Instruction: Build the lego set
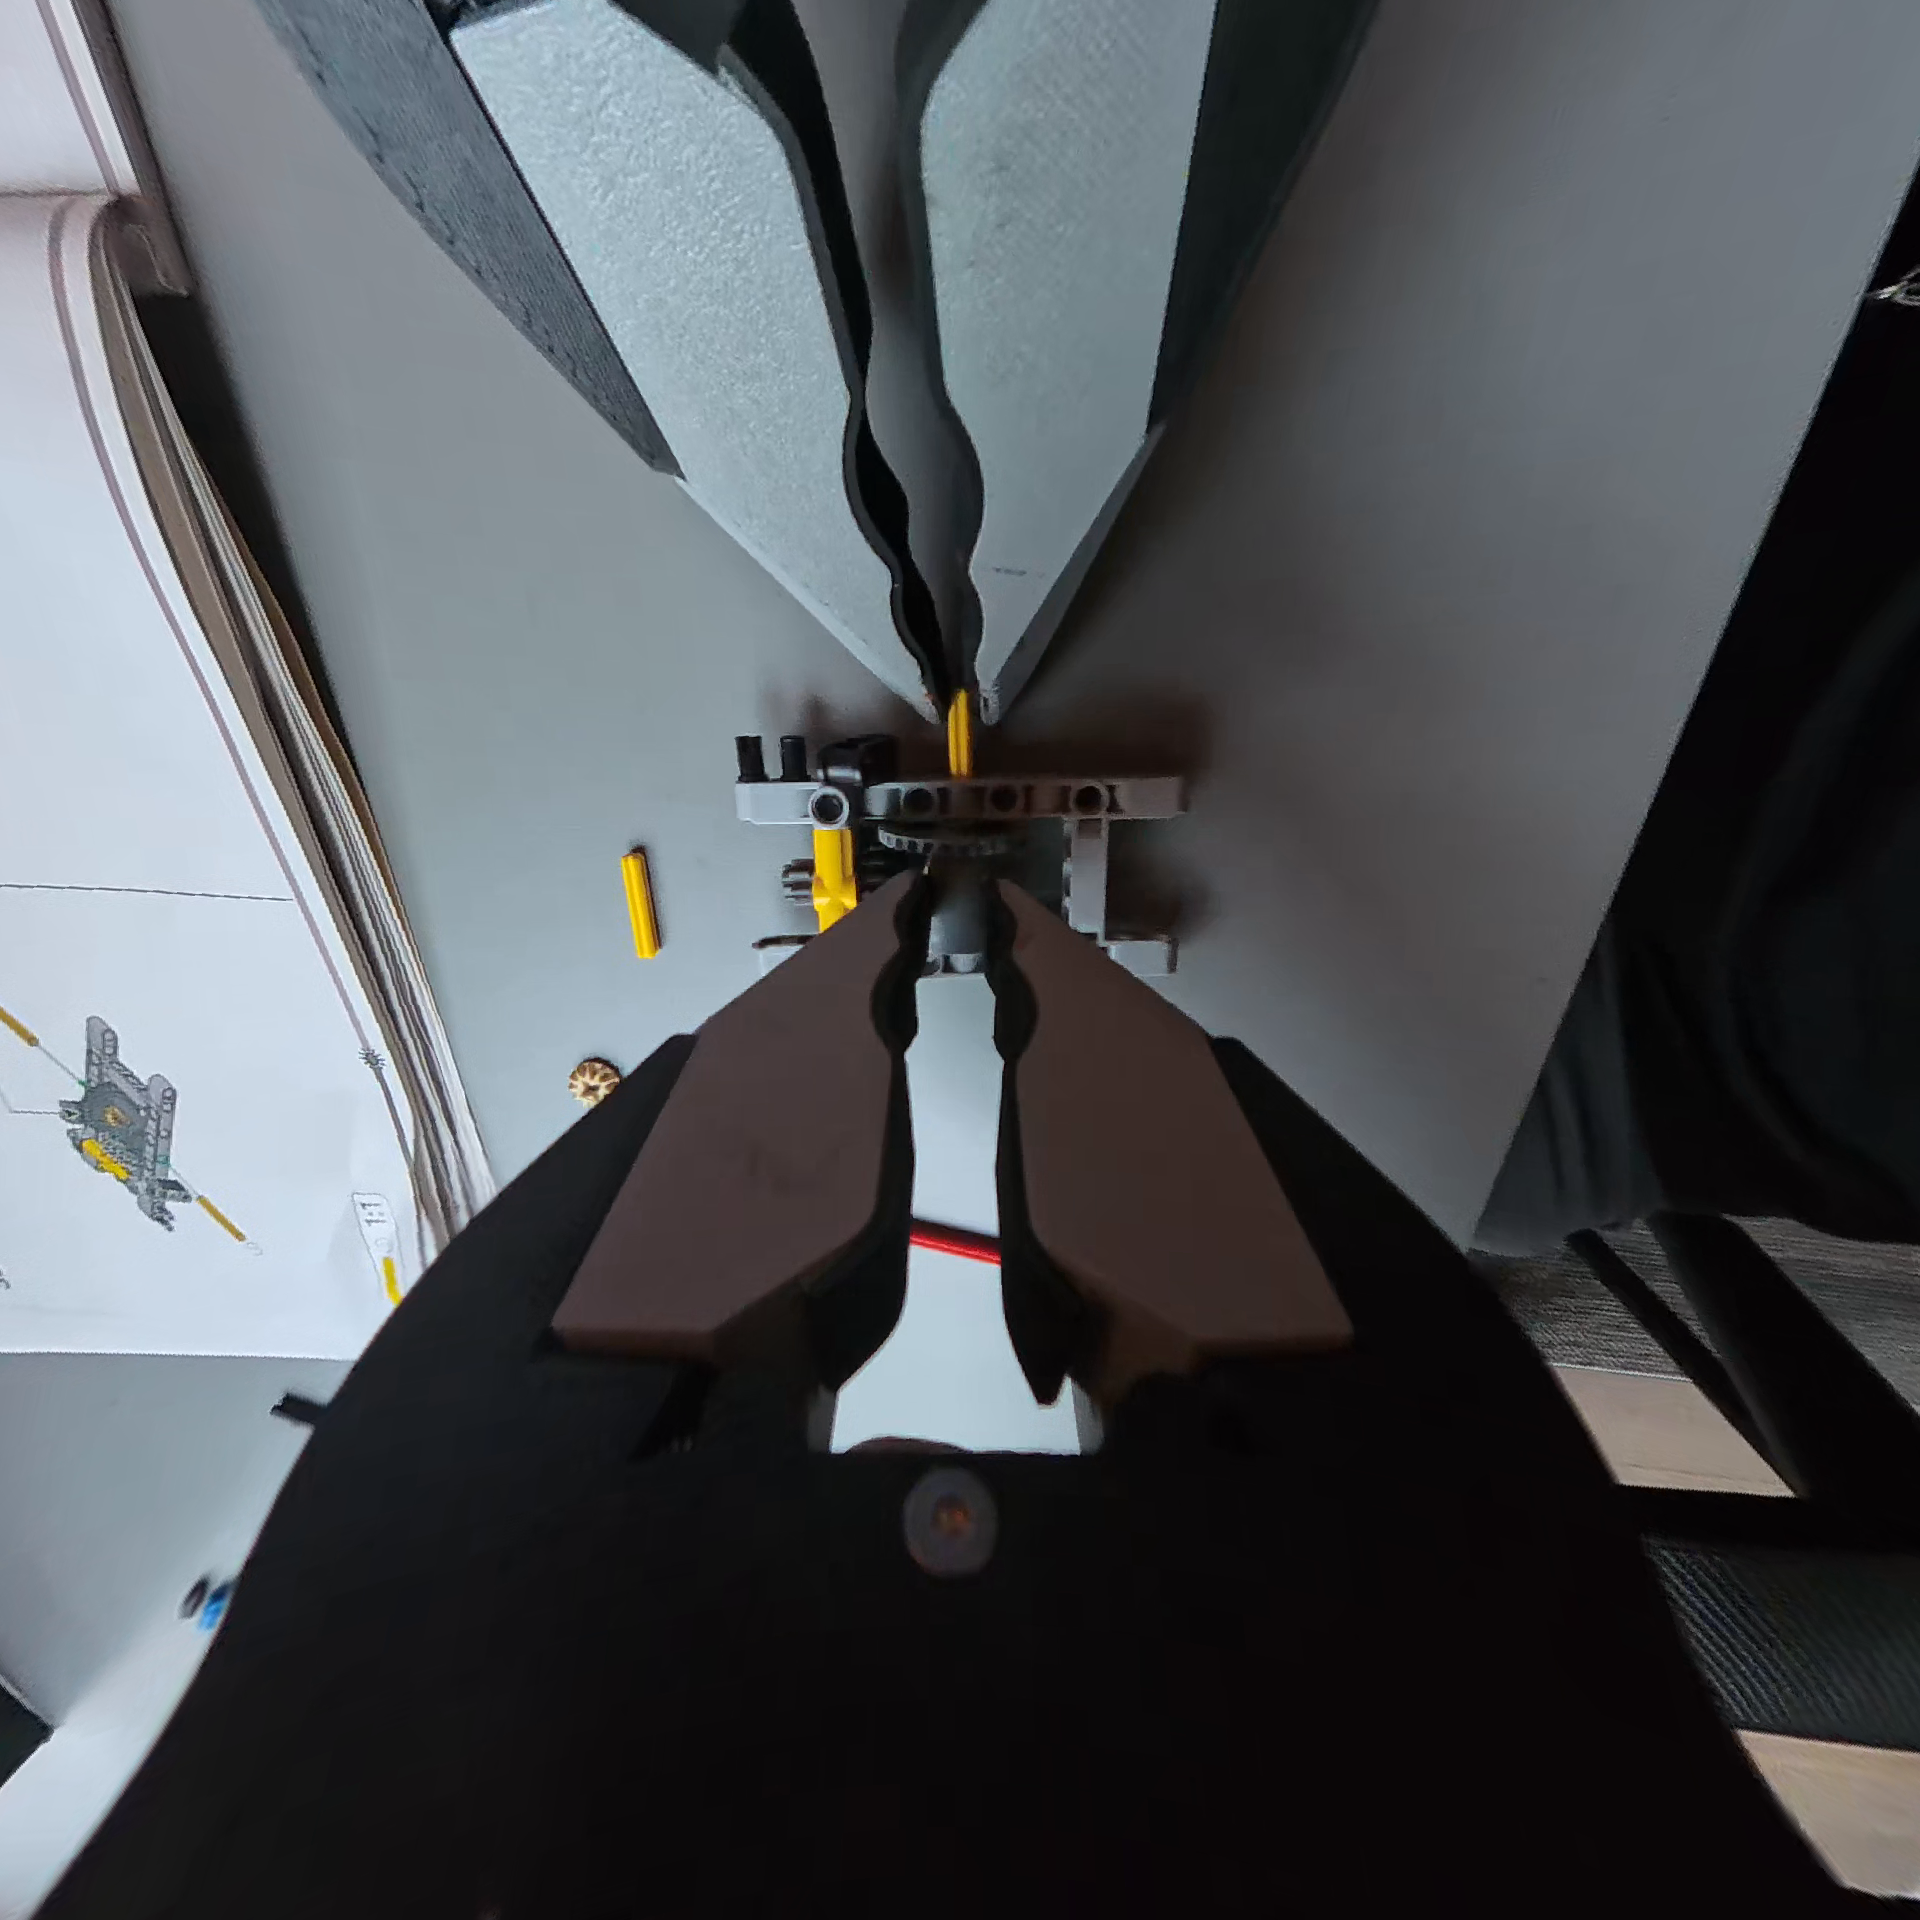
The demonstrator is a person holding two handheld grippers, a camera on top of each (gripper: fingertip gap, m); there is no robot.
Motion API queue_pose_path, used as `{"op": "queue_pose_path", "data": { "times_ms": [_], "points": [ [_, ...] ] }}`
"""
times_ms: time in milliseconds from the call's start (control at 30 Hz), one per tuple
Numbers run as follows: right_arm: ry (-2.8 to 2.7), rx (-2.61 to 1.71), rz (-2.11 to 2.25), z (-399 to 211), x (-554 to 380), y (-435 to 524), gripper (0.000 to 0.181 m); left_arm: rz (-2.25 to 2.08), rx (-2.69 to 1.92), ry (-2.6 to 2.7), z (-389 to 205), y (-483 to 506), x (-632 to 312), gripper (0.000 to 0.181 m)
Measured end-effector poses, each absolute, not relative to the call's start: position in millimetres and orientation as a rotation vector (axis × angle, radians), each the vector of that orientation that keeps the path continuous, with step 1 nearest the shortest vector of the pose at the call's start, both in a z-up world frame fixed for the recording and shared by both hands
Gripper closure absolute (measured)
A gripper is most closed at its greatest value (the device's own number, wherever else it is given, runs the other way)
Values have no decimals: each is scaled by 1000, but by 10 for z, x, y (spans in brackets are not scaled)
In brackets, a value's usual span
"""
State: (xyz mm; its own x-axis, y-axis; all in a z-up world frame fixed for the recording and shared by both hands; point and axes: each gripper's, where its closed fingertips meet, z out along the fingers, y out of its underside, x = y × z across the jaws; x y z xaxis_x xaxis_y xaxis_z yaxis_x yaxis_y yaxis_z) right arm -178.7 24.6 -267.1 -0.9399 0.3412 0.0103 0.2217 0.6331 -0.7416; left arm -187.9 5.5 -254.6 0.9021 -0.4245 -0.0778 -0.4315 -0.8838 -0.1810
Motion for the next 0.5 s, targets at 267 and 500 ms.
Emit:
{"op": "queue_pose_path", "data": {
  "times_ms": [267,500],
  "points": [
    [-2695,-471,1207,-2661,-1801,235,180,18,-2876,576,-2595,38,-1886,174],
    [-2695,-468,1207,-2661,-1803,222,180,21,-2906,585,-2586,7,-1903,174]
  ]
}}
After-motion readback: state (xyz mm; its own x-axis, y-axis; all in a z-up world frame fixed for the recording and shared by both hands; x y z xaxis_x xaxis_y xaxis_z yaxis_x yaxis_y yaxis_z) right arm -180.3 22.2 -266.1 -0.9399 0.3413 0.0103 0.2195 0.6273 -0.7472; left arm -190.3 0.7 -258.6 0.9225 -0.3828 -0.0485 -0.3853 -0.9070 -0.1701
